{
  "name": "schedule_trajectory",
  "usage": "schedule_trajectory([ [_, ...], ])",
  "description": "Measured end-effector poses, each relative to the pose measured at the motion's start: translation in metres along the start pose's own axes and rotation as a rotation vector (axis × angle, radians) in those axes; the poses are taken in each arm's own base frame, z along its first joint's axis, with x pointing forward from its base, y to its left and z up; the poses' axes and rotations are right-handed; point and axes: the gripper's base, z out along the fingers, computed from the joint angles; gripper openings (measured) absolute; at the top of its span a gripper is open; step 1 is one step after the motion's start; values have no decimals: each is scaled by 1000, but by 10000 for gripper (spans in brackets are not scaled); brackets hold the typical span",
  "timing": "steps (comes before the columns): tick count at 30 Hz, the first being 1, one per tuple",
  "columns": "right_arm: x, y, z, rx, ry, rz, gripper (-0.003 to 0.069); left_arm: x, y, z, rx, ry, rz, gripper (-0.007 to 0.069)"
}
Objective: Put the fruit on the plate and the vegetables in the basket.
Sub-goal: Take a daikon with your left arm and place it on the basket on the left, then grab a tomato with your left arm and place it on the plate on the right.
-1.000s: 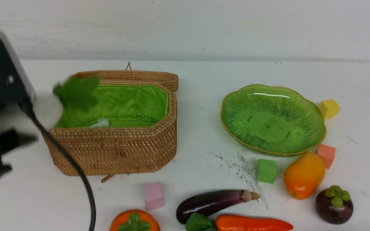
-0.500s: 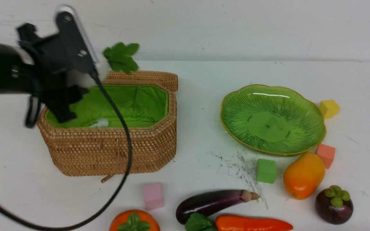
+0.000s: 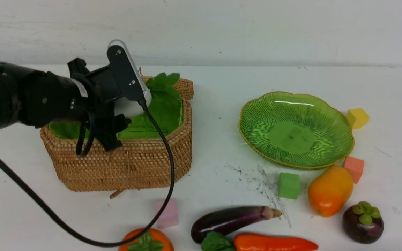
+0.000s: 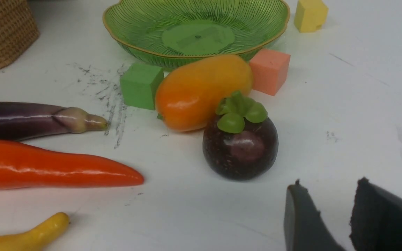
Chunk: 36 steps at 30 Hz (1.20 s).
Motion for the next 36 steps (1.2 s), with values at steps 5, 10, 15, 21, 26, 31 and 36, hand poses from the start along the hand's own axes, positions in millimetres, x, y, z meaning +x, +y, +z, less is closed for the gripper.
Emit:
schedule_trajectory([
  [5,0,0,0,0,0,0,242,2,-3,0,32,28,-20,495],
  [10,0,0,0,0,0,0,242,0,0,-12,26,27,-108,519],
  [15,0,0,0,0,0,0,242,-4,6,-27,-4,2,-175,522],
  [21,0,0,0,0,0,0,242,-4,7,-37,6,14,-188,522],
  [26,0,0,0,0,0,-1,242,1,-6,-49,152,100,-280,521],
  [31,0,0,0,-1,0,-2,242,-2,-27,-59,386,171,-569,510],
  [36,0,0,0,-1,0,-2,242,-6,-46,-71,604,317,-884,507],
])
